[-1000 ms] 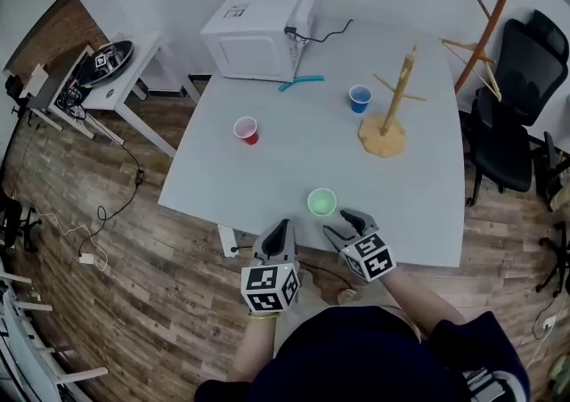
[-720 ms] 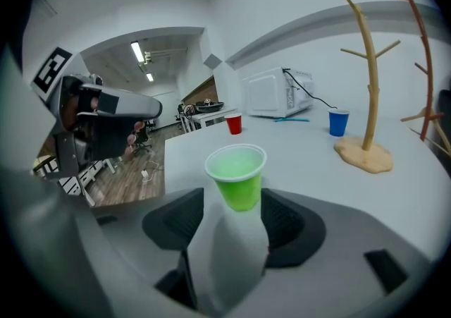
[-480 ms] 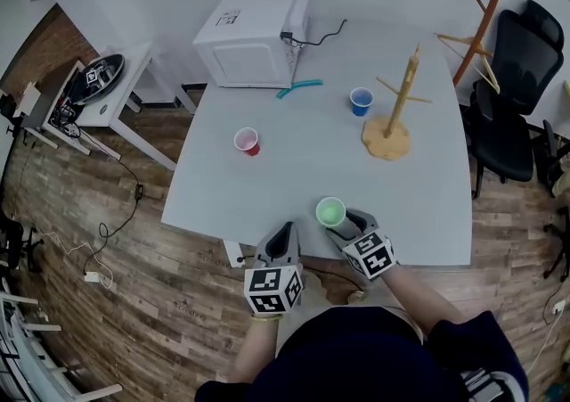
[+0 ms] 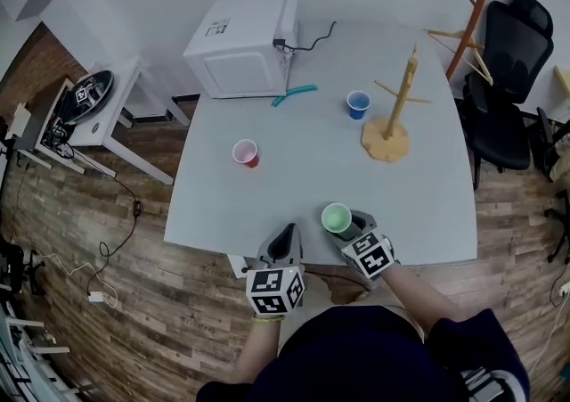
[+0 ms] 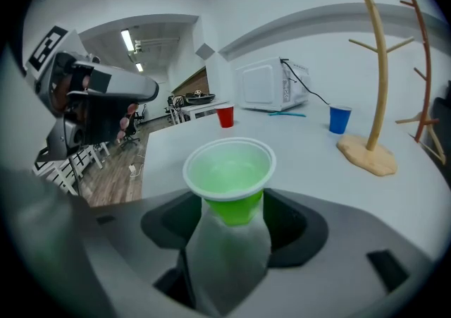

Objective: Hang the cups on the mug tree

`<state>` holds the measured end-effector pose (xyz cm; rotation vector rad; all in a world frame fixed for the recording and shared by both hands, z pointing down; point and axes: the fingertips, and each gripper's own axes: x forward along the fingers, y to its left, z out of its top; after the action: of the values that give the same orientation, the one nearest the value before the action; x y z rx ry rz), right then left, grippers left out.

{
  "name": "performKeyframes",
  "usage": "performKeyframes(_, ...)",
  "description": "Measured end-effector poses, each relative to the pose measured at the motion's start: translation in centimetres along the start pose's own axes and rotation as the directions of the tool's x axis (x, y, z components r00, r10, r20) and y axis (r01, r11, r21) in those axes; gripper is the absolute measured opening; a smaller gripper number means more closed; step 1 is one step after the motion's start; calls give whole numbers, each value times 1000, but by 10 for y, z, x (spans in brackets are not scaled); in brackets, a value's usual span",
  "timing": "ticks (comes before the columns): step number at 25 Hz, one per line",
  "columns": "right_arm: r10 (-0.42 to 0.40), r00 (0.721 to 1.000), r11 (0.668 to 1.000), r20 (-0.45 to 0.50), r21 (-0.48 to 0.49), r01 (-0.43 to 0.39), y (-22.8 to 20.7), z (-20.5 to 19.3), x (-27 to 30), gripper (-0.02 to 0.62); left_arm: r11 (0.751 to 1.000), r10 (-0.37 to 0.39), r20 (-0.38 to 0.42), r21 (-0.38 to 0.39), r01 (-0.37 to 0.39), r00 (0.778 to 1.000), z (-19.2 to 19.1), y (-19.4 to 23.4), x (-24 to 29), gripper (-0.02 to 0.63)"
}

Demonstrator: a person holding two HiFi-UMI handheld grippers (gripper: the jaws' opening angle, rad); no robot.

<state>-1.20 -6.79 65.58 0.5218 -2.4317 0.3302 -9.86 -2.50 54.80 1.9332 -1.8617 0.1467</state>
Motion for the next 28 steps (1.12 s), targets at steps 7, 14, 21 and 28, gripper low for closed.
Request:
performKeyframes(7, -73, 997, 997, 18, -5, 74, -7, 4, 2, 252, 1000, -30, -11, 3, 30, 999, 4, 8, 4, 21)
performKeyframes(14, -122, 993, 992, 4, 11, 122, -10, 2, 4, 247, 998, -63, -14, 9, 63, 998, 13, 15, 4, 21)
performKeyframes(21, -157, 988, 987, 1, 36, 157, -8, 3, -3, 241, 996, -87, -27, 8, 88, 996, 19, 19, 2, 21)
performKeyframes(28, -196, 981, 978, 7, 67, 195, -8, 9, -9, 239, 992, -123, -49, 20, 125, 991, 22, 20, 1, 21)
